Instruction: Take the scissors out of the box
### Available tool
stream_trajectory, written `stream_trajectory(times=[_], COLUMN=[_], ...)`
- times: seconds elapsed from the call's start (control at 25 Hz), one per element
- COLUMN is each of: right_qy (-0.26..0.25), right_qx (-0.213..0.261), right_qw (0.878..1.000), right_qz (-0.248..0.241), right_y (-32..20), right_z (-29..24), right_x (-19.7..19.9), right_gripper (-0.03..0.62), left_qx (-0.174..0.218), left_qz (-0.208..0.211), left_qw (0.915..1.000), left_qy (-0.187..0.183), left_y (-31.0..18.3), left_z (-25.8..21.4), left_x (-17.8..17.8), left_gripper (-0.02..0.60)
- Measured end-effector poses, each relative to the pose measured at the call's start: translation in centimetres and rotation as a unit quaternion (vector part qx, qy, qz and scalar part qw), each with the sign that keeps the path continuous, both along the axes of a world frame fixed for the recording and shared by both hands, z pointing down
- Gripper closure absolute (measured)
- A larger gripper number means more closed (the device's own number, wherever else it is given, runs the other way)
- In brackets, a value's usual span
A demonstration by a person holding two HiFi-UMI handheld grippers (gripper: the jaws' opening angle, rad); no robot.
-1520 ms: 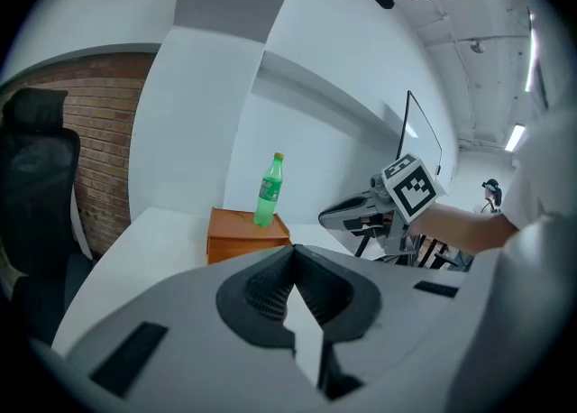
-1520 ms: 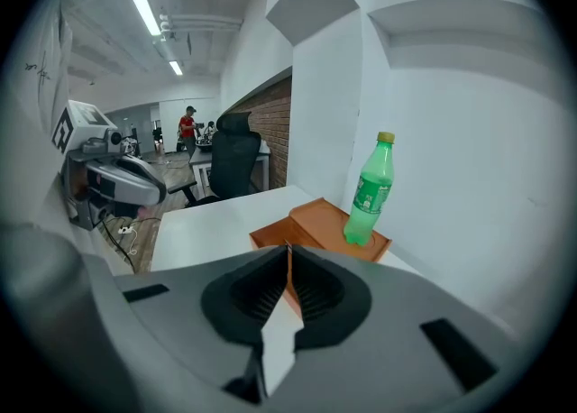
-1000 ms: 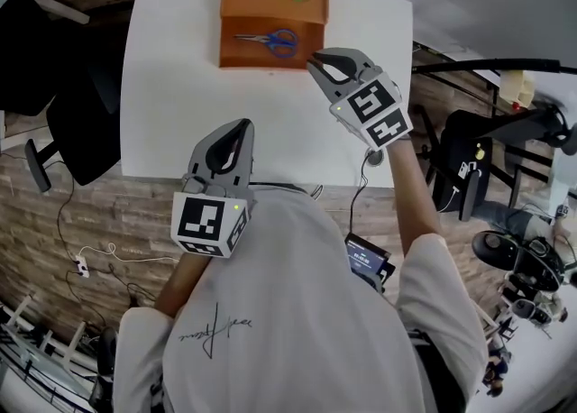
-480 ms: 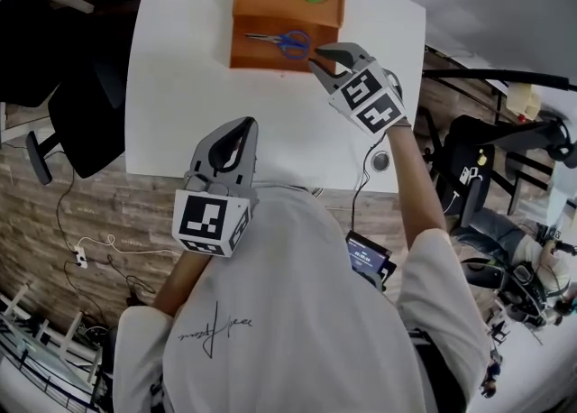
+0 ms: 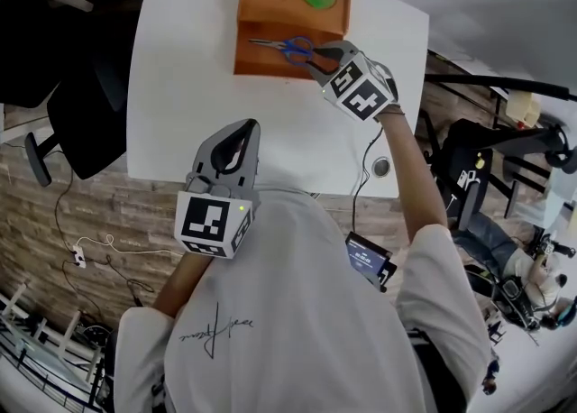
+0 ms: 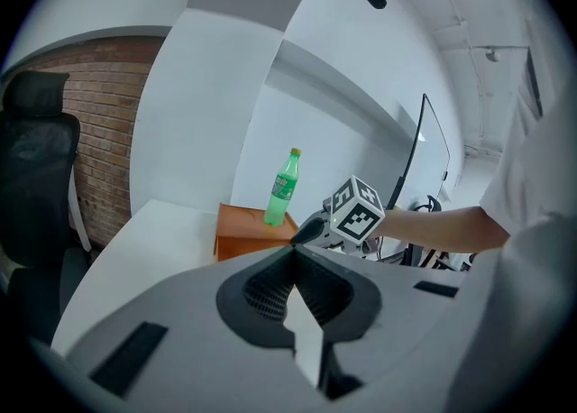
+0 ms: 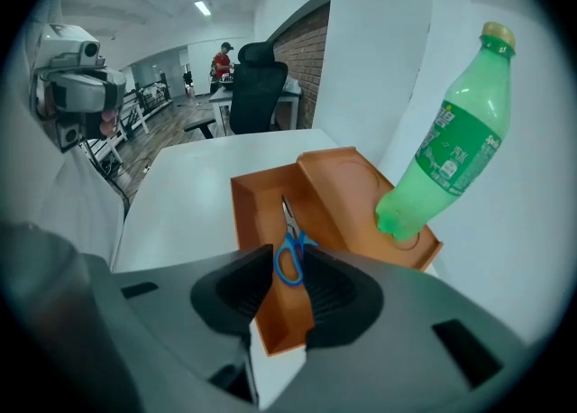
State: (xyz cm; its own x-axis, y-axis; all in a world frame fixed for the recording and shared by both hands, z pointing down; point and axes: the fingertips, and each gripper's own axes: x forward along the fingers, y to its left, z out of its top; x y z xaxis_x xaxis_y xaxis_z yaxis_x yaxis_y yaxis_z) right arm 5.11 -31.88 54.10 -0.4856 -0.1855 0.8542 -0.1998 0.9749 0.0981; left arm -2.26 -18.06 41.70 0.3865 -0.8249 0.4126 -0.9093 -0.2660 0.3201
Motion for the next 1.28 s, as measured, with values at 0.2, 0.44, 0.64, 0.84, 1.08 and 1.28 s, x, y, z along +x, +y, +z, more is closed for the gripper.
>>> stream_trajectory(times=[0.2,0.44,0.64,0.84,1.08,1.28], right_qy=[0.05,0.098,0.122,0.144,0.159,0.18], right_qx=[0.0,0.004,-0.006,-0.008,-0.019,-0.023], right_qw=[0.998,0.994,0.99,0.987,0.984,0.98], right_qz=[-0.03,-0.057,-0.07,-0.071,-0.077,-0.086], right_y=[-0.4,-0.8,-1.2,-2.0,-2.4,-2.5], right_z=[2.4,4.8,6.3,7.5,8.6,9.2], right_x=[0.2,-0.1,-0.7,-0.8,-1.1,-0.9], right_gripper=[0.48,0.47,0.45,0.45,0.45,0.45], left_qx=[-0.002,-0.007,-0.01,-0.013,-0.018,-0.023], left_qz=[-0.001,-0.006,-0.012,-0.015,-0.025,-0.029], left_qw=[1.0,1.0,0.9999,0.9998,0.9995,0.9993], left_qy=[0.002,0.004,0.006,0.007,0.007,0.009], left_y=[-0.1,-0.1,-0.2,-0.5,-0.9,-1.4], left_z=[0.1,0.5,0.7,0.9,1.1,1.4], left_x=[0.0,-0.3,-0.8,-1.2,-2.2,-2.4], left_gripper=[0.574,0.574,0.574,0.574,0.574,0.574])
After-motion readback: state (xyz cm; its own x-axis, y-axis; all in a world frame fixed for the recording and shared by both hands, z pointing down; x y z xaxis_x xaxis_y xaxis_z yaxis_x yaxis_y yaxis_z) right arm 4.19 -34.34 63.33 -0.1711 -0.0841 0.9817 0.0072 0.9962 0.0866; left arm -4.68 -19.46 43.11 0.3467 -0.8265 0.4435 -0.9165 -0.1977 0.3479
